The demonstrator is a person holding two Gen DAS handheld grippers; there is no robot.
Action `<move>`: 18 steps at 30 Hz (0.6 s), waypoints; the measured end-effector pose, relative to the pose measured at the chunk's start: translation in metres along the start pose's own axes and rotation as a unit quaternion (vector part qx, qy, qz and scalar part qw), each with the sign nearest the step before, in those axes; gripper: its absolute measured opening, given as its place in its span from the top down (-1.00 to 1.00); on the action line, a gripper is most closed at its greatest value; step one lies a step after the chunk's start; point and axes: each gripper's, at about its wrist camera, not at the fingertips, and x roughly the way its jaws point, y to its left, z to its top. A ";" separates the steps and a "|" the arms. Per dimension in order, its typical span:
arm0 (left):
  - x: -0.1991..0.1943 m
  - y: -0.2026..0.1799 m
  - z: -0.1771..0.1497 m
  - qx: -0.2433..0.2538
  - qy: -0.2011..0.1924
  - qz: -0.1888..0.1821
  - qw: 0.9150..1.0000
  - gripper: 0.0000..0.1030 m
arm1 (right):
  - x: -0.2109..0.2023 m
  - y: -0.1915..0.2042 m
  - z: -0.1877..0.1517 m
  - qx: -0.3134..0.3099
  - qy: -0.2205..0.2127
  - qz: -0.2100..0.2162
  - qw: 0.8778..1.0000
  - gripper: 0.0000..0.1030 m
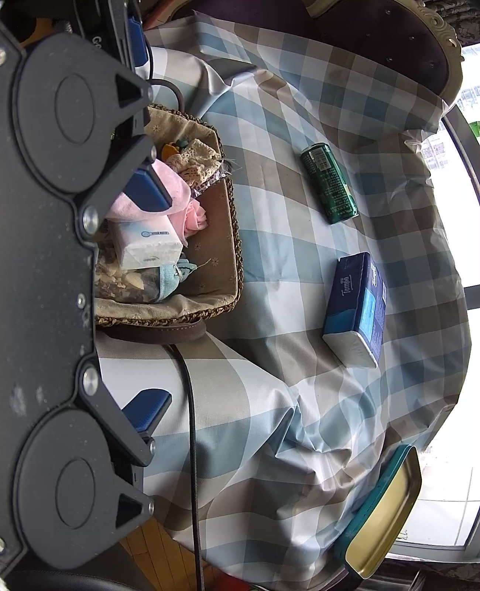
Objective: Organize soft objects
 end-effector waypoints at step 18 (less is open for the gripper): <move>-0.003 -0.001 -0.003 -0.002 -0.008 0.003 1.000 -0.61 | 0.005 -0.001 -0.001 0.001 0.012 0.003 1.000 -1.00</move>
